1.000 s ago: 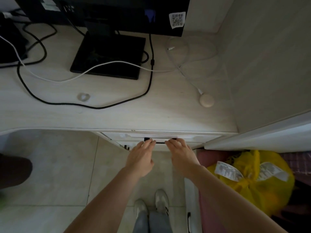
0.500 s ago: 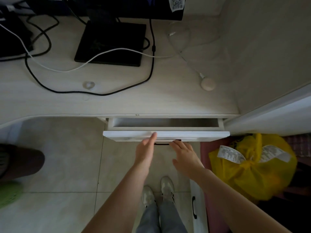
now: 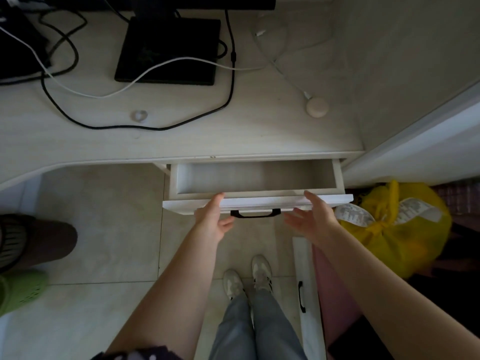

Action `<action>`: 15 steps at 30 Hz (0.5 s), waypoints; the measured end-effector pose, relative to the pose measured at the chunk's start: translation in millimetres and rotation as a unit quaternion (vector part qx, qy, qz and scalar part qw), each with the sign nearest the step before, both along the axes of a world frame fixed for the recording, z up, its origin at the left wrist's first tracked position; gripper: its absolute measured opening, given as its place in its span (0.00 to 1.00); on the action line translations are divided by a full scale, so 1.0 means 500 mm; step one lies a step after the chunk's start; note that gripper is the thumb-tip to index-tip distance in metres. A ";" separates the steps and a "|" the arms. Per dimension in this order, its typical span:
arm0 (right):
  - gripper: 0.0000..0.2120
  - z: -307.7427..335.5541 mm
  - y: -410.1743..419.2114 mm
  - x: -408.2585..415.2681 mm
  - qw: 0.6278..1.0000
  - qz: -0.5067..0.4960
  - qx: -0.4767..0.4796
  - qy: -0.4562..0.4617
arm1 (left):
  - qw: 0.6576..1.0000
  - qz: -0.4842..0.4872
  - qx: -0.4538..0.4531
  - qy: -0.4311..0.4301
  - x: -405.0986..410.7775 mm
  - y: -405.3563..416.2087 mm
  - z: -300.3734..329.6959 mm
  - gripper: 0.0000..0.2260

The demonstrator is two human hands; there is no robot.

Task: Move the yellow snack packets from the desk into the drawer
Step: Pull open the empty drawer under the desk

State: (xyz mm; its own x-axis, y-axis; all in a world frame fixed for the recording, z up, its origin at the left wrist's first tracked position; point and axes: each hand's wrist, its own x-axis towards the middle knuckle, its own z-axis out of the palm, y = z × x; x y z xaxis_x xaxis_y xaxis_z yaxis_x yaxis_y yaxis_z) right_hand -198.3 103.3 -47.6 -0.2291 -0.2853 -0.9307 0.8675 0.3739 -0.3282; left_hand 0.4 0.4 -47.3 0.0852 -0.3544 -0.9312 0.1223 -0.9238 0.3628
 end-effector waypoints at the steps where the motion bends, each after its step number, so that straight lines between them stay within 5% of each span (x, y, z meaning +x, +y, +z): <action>1: 0.22 0.003 -0.001 -0.003 1.000 -0.027 -0.002 -0.002 | 1.000 -0.003 0.003 0.005 0.002 0.002 0.002 0.27; 8: 0.06 0.036 0.036 0.007 0.999 -0.014 0.027 -0.016 | 0.999 0.041 0.022 0.028 0.034 0.064 0.007 0.26; 15: 0.25 0.077 0.113 0.043 0.997 -0.042 0.028 -0.058 | 0.997 0.059 0.031 0.025 0.072 0.140 0.010 0.26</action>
